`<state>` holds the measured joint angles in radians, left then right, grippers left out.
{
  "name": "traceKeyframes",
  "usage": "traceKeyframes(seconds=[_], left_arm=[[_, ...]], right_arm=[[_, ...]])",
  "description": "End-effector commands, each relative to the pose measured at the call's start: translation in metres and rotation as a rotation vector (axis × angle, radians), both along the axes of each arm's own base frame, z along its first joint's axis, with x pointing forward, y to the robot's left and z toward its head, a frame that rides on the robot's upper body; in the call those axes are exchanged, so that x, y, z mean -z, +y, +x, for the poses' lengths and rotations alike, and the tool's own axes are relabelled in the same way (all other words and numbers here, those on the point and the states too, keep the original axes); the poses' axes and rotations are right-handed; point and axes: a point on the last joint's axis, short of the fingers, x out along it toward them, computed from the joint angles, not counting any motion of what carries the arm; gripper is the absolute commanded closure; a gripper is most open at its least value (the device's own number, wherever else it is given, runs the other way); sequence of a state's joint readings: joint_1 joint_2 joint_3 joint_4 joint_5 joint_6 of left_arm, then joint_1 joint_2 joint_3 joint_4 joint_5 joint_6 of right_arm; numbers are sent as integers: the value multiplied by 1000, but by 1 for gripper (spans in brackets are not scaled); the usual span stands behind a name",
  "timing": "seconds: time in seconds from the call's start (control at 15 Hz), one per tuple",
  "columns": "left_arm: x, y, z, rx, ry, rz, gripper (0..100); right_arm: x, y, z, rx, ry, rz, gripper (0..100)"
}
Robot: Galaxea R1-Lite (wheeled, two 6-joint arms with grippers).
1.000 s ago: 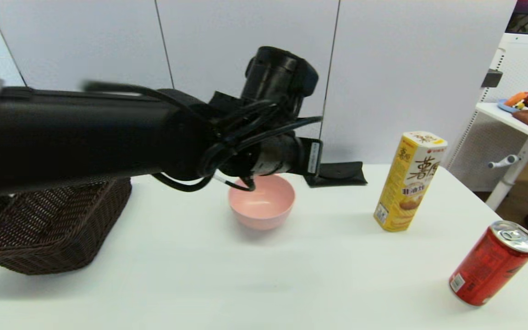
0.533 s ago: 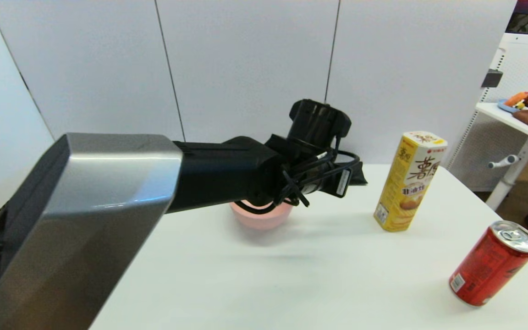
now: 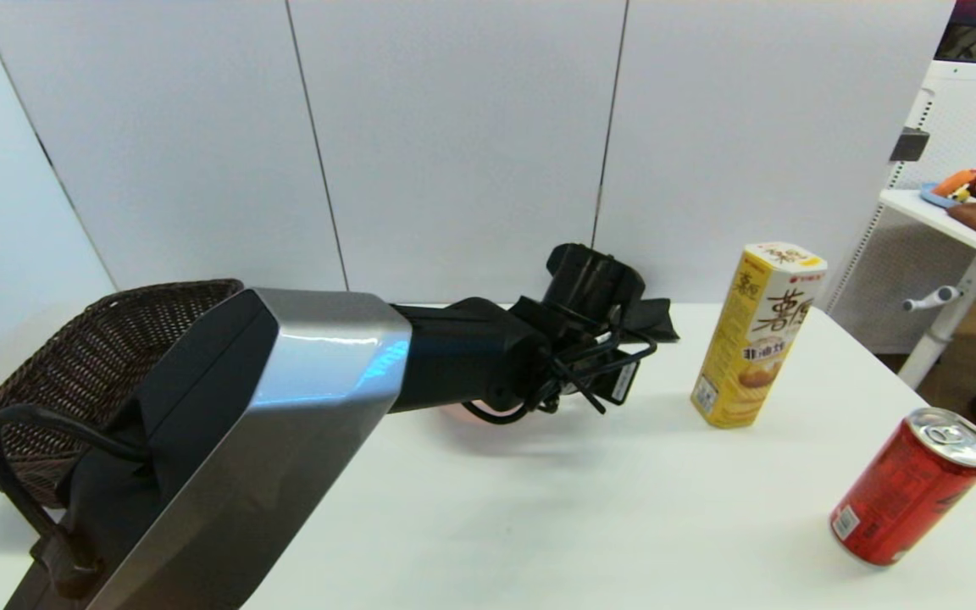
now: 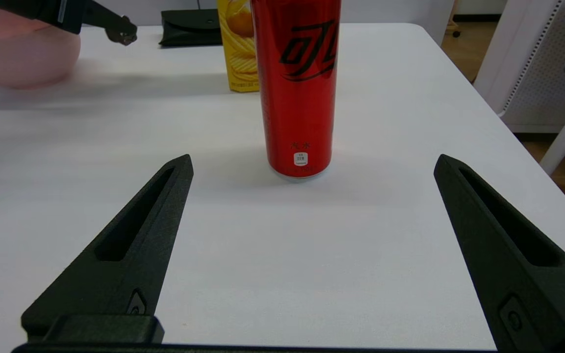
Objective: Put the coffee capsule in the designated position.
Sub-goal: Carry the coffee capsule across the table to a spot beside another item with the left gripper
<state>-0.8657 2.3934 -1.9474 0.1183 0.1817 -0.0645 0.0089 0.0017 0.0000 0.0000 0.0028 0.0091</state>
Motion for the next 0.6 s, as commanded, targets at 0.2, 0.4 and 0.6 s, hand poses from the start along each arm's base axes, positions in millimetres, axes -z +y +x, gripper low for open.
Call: traceKeyframes(seconds=[0.2, 0.4, 0.6], left_arm=[[2, 3, 5, -17, 1, 3, 0], [-1, 3, 4, -17, -4, -3, 0], [-11, 5, 3, -15, -24, -21, 0]], right_arm=[[0, 0, 0, -1, 1, 0, 0], [0, 0, 0, -1, 1, 0, 0], [0, 0, 0, -1, 1, 0, 0]])
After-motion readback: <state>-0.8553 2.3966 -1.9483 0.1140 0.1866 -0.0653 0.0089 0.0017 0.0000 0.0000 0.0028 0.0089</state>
